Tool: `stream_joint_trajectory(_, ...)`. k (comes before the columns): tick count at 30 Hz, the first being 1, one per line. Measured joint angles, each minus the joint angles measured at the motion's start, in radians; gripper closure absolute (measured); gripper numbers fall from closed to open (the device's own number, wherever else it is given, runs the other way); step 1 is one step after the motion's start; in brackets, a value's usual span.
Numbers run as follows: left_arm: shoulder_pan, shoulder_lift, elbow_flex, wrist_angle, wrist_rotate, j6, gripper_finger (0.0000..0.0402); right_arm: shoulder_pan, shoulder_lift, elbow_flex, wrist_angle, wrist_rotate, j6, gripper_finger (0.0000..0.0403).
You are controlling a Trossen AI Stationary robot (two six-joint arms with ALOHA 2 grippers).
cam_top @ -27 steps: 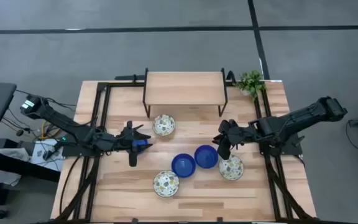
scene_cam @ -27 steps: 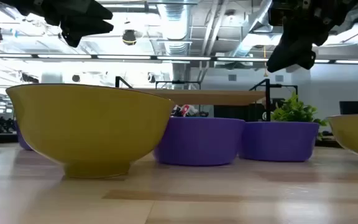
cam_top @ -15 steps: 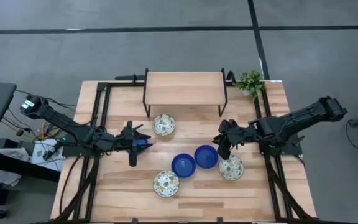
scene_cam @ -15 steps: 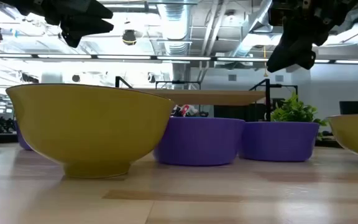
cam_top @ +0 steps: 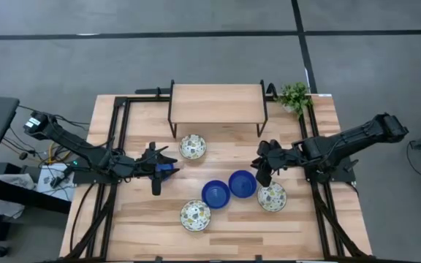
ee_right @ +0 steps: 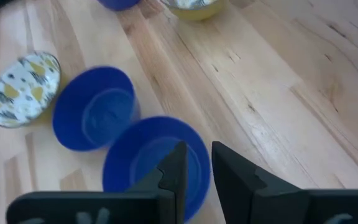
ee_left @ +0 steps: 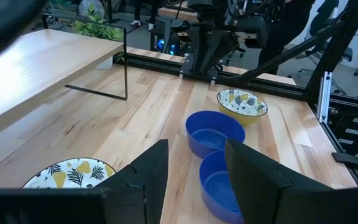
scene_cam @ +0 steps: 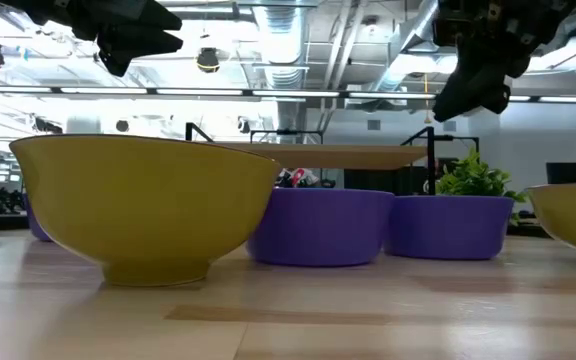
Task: Pick & Place Mini bowls
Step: Put the right white patterned bowl on the shelf
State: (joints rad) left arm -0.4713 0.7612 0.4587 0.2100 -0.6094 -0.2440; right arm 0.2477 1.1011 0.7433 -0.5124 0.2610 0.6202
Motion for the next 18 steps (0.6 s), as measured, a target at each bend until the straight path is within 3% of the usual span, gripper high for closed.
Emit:
stream_joint_trajectory(5, 0.0, 0.0, 0.0, 0.0, 0.0, 0.0, 0.0245, 0.028, 0.0, 0.0, -0.113, -0.029, 0.0, 0.034)
stream_joint_trajectory(11, 0.0, 0.0, 0.0, 0.0, 0.0, 0.002, 0.0245, 0.06, 0.0, 0.0, -0.298, -0.146, 0.0, 0.034)
stream_joint_trajectory(18, 0.0, 0.0, 0.0, 0.0, 0.0, 0.0, 0.0245, 0.08, 0.0, 0.0, -0.348, -0.265, -0.026, 0.034)
